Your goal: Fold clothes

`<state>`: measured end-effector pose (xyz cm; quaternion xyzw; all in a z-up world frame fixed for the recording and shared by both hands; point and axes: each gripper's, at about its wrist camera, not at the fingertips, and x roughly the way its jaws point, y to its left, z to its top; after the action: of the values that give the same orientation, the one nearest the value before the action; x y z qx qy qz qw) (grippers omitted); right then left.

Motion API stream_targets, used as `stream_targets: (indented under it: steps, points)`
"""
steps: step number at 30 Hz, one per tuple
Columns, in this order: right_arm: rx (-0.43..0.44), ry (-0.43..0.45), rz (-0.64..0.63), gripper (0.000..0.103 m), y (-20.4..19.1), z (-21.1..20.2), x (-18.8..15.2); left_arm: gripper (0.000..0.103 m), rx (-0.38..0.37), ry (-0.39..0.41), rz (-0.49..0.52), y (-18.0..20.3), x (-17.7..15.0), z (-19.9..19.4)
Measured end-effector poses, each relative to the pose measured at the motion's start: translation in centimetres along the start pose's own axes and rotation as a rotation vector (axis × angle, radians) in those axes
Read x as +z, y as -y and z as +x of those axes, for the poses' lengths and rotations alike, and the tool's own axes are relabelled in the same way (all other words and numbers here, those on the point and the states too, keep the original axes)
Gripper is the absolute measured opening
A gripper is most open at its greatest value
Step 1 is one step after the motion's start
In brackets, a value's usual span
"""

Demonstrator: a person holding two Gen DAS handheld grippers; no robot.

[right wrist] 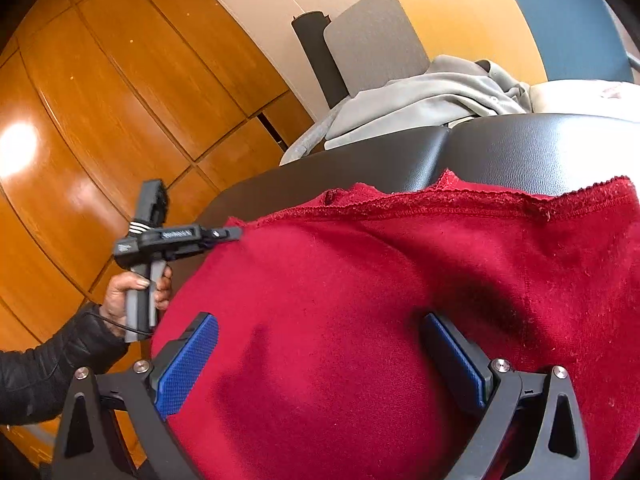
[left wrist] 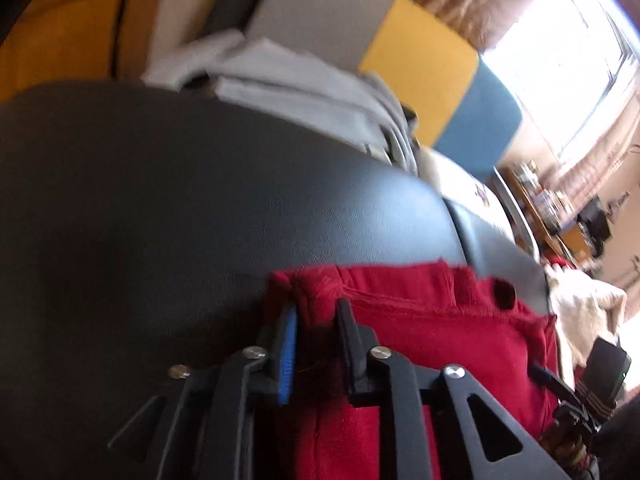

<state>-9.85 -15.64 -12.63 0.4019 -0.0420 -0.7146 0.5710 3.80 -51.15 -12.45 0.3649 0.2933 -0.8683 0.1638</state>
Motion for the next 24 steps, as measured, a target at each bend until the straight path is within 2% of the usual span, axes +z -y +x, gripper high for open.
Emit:
stream_targets:
  steps: [3,5,7,10,14,18,20,24]
  points:
    - [-0.009,0.000,-0.005,0.103,-0.2,0.1,0.0,0.020,0.000,0.096,-0.030,-0.1,-0.7,-3.6]
    - [-0.012,0.000,-0.003,0.103,-0.2,0.1,0.0,0.022,-0.024,0.130,-0.027,0.6,-1.7,-5.3]
    - [-0.018,-0.011,0.010,0.103,-0.2,-0.1,0.2,0.023,-0.061,0.112,0.012,2.3,-3.0,-5.6]
    - [-0.014,-0.010,0.076,0.103,-0.1,-2.5,0.6,0.023,-0.106,0.045,0.126,6.7,-5.1,-4.5]
    - [-0.016,0.083,0.094,0.103,0.7,-10.6,-1.1,0.027,-0.183,-0.018,0.282,12.9,-7.2,-2.8]
    - [-0.055,0.038,0.130,0.103,2.5,-15.9,-4.9,0.027,-0.249,-0.063,0.391,18.8,-8.3,-0.5]
    - [-0.072,0.007,0.151,0.103,3.3,-16.9,-6.9,0.027,-0.281,-0.085,0.445,21.8,-8.9,0.6]
    - [0.014,-0.027,0.132,0.103,3.3,-15.7,-7.9,0.027,-0.318,-0.119,0.510,25.9,-9.7,2.5]
